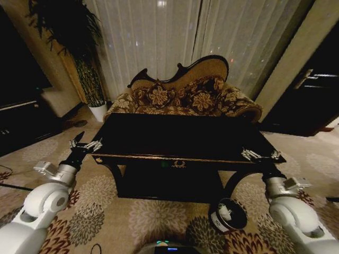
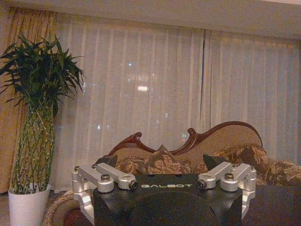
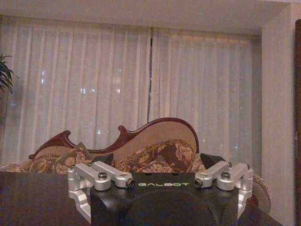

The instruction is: Move to the front of the table and place the trash on the table into the trash bin.

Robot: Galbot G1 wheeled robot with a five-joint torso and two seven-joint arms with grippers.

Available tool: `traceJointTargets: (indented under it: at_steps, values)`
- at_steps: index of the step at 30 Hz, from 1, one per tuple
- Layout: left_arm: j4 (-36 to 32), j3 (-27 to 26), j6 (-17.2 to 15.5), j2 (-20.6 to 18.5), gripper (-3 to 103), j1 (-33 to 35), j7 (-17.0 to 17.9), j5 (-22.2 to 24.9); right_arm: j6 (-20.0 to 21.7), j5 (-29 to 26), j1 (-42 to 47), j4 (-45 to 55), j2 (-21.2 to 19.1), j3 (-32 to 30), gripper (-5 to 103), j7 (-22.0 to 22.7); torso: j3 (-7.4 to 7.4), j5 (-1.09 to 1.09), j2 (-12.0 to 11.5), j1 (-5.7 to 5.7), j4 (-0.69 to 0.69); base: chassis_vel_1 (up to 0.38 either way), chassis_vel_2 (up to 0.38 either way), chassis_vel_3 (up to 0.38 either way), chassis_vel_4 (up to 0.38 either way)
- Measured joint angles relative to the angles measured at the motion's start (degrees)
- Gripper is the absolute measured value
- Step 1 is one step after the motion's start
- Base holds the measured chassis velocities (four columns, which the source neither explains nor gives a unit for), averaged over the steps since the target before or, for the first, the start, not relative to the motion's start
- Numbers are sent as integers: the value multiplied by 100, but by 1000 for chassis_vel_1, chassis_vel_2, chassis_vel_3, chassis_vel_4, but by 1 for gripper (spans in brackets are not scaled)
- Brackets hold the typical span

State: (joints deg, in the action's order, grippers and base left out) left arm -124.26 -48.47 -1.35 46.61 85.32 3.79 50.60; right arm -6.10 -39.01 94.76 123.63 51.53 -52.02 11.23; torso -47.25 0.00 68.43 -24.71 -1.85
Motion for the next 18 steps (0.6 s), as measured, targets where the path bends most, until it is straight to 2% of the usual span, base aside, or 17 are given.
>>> traceJointTargets:
  at_steps: [6, 18]
  values:
    - [0, 0, 0, 0, 100, 0, 0, 0, -5, 3, 2, -3, 2, -2, 100, 0, 0, 0, 0, -2, 0, 84, -91, -101, 88]
    - [0, 0, 0, 0, 100, 0, 0, 0, -11, 6, 6, -5, 5, -3, 100, 1, 2, 0, 2, 3, 0, 197, -183, -193, 187]
